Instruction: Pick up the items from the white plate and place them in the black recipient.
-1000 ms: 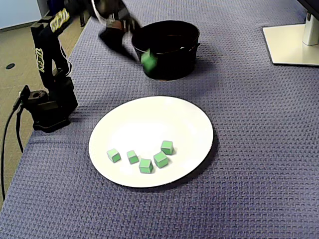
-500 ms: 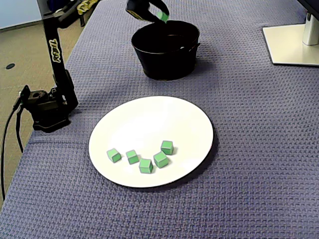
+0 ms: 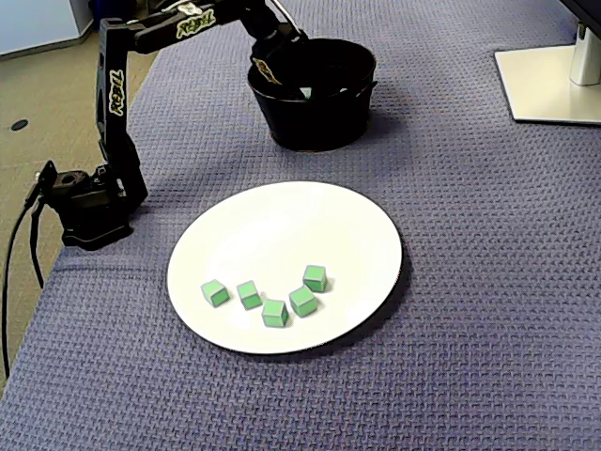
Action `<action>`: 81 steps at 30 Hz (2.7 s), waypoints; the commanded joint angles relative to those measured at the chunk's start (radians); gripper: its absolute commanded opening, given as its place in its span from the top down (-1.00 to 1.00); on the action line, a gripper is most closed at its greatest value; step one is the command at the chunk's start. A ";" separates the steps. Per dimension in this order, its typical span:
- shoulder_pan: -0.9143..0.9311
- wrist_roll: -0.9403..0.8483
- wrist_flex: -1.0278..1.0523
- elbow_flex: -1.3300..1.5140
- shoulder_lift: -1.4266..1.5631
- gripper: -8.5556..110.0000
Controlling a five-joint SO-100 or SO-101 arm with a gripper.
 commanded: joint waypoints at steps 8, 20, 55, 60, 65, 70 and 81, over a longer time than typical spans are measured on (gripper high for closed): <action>0.701 -0.322 0.568 -0.054 0.462 0.15; 1.359 -0.790 0.245 0.483 0.483 0.27; 1.339 -0.825 -0.373 0.747 0.141 0.58; 1.338 -0.811 -0.373 0.764 0.147 0.81; 1.330 -0.759 -0.368 0.773 0.164 0.86; 1.321 -0.551 -0.209 0.673 0.265 0.86; 0.833 0.207 0.356 -0.265 0.376 0.86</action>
